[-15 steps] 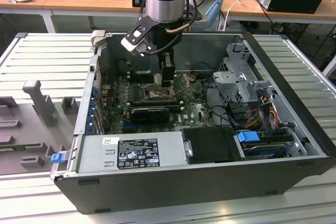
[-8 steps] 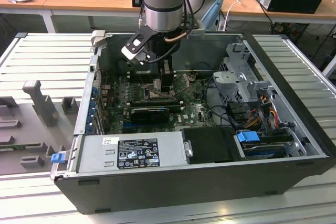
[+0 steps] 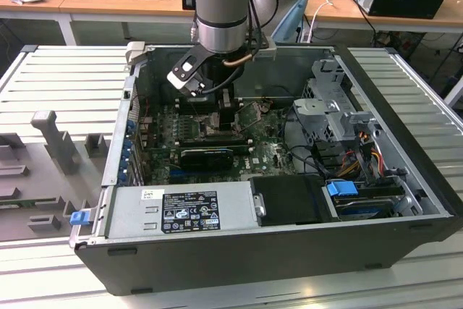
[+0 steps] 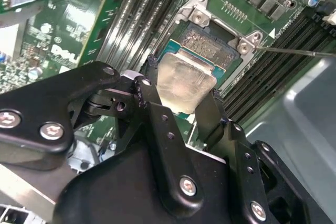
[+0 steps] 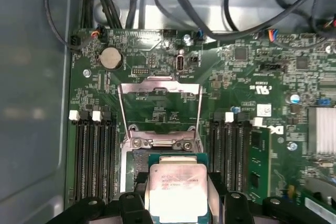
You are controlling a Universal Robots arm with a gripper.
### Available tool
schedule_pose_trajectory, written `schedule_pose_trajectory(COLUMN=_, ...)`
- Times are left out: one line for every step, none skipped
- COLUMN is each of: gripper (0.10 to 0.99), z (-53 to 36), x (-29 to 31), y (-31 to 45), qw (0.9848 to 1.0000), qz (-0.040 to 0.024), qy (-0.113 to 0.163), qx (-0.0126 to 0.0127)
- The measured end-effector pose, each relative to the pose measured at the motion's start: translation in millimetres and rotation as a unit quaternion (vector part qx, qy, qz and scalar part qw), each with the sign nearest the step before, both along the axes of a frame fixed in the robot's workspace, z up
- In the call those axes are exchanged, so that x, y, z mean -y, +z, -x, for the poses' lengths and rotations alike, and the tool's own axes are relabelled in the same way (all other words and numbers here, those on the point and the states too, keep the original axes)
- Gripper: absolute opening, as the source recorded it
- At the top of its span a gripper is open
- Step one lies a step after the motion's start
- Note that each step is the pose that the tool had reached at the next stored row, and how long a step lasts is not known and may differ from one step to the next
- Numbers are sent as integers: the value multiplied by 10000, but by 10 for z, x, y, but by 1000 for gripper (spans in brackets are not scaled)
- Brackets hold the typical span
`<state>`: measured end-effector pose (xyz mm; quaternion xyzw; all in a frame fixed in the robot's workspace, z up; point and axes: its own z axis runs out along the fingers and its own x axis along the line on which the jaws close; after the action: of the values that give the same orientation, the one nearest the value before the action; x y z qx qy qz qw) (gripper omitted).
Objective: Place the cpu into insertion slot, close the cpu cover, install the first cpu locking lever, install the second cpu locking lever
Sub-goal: 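Place the cpu into insertion slot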
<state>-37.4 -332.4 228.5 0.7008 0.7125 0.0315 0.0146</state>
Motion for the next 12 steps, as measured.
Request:
schedule_pose_trajectory(gripper=529, z=6, x=-10, y=-19, qw=10000, qz=0, qy=0, qx=0)
schedule_pose_trajectory(gripper=529, z=10, x=-24, y=-46, qw=10000, qz=1, qy=0, qx=0)
schedule_pose_trajectory(gripper=529, z=12, x=-35, y=-64, qw=10000, qz=1, qy=0, qx=-1)
schedule_pose_trajectory(gripper=529, z=16, x=-47, y=-82, qw=10000, qz=1, qy=-2, qx=-1)
schedule_pose_trajectory(gripper=529, z=19, x=-61, y=-96, qw=10000, qz=1, qy=-5, qx=-1)
schedule_pose_trajectory(gripper=529, z=26, x=-73, y=-112, qw=10000, qz=0, qy=-20, qx=0)
schedule_pose_trajectory(gripper=529, z=30, x=-77, y=-120, qw=10000, qz=0, qy=-37, qx=0)
schedule_pose_trajectory(gripper=529, z=46, x=-84, y=-140, qw=10000, qz=-1, qy=-86, qx=0)
schedule_pose_trajectory(gripper=529, z=49, x=-91, y=-162, qw=9999, qz=1, qy=-116, qx=-1)
schedule_pose_trajectory(gripper=529, z=49, x=-98, y=-182, qw=9999, qz=1, qy=-120, qx=-1)
schedule_pose_trajectory(gripper=529, z=49, x=-104, y=-211, qw=9999, qz=0, qy=-120, qx=0)
schedule_pose_trajectory(gripper=529, z=48, x=-111, y=-236, qw=9999, qz=0, qy=-119, qx=0)
